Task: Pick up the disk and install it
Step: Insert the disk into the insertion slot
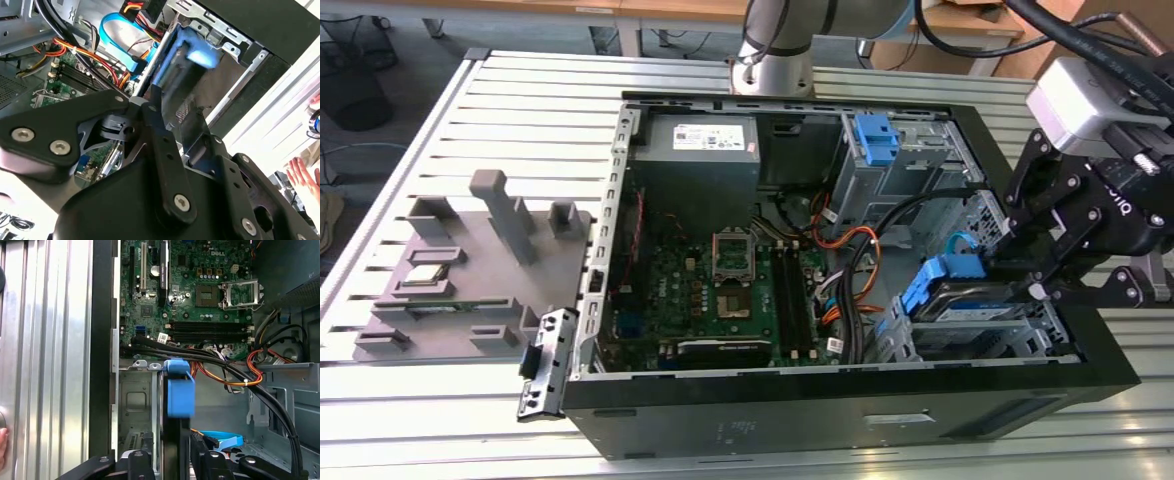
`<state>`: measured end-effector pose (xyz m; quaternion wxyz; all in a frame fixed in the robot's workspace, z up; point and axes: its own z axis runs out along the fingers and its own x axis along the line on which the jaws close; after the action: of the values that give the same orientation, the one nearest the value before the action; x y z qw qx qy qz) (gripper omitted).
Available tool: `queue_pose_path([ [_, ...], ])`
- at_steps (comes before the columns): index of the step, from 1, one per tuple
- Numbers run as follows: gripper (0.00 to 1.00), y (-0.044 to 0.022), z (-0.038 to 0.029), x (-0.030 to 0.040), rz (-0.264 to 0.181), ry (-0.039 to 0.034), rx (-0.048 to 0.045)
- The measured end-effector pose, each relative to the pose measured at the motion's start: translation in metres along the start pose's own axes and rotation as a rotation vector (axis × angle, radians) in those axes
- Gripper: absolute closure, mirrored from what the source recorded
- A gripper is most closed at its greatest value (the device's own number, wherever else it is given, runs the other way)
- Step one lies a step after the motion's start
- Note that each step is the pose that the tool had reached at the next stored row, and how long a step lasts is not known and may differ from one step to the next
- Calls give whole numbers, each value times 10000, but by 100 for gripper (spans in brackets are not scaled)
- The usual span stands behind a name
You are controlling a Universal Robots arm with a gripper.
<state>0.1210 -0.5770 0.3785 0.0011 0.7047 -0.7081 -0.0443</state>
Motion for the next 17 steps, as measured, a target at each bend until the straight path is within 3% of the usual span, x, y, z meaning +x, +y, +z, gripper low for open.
queue_pose_path([
  [8,58,0,8,-1,-2,-1,11],
  [17,58,51,93,5,-138,-6,348],
])
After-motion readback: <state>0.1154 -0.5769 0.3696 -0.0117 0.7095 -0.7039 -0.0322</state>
